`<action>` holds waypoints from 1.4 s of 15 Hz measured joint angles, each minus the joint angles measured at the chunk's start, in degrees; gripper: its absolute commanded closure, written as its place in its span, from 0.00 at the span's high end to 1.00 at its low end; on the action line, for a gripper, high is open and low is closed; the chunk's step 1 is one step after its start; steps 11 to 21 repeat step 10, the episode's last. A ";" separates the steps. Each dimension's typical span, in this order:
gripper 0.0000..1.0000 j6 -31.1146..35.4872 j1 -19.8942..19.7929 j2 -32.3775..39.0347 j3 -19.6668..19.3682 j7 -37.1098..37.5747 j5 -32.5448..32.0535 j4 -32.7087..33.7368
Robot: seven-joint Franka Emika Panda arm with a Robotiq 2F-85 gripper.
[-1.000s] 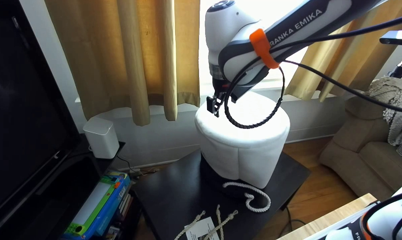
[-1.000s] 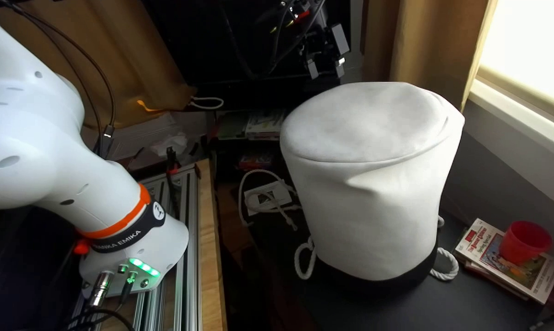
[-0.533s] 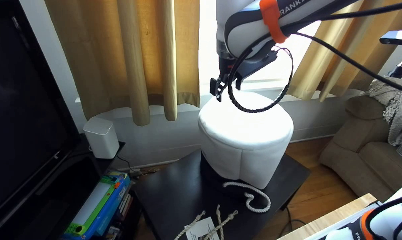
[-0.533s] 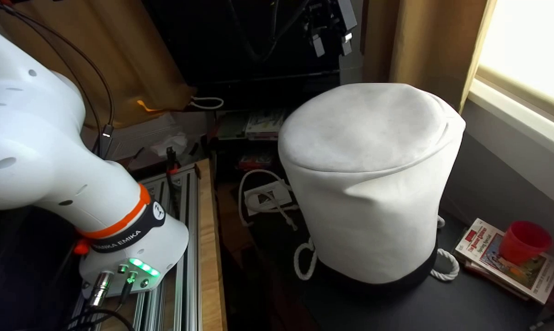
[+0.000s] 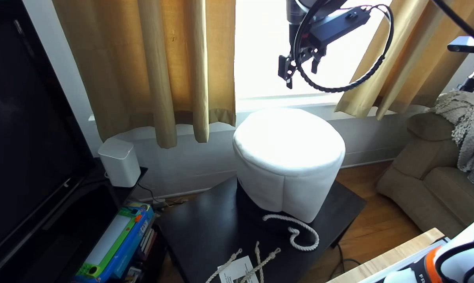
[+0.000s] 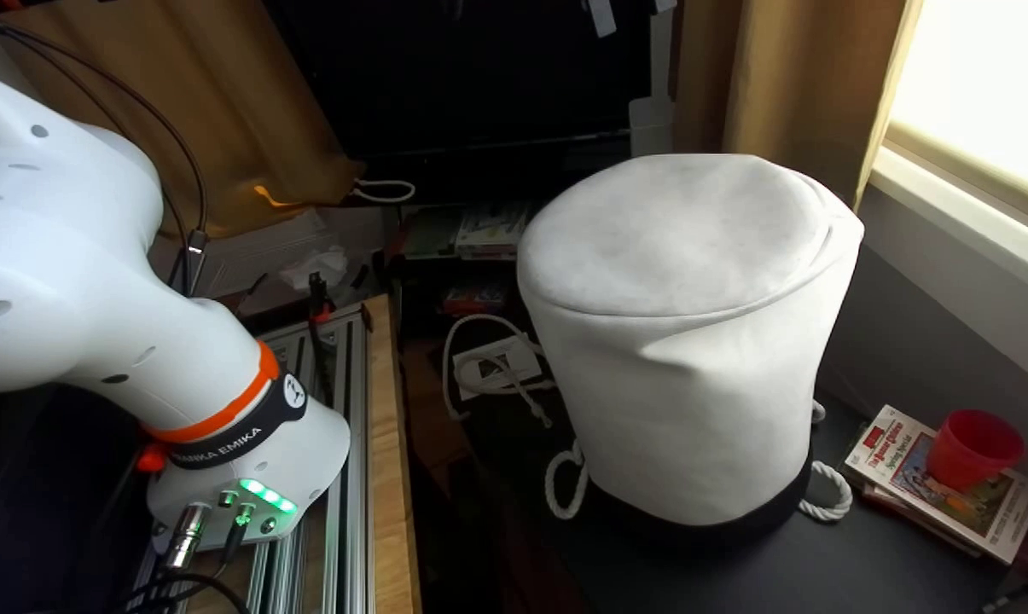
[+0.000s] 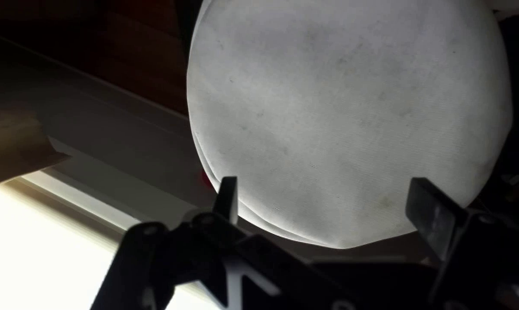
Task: Turn the bag upside down
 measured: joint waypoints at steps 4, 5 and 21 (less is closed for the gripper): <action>1.00 -5.50 -2.13 -3.22 -2.19 -4.01 0.00 2.11; 1.00 -5.66 -2.60 -3.78 -2.78 -4.87 -0.01 2.32; 1.00 -5.66 -3.18 -4.62 -3.58 -6.00 -0.01 2.41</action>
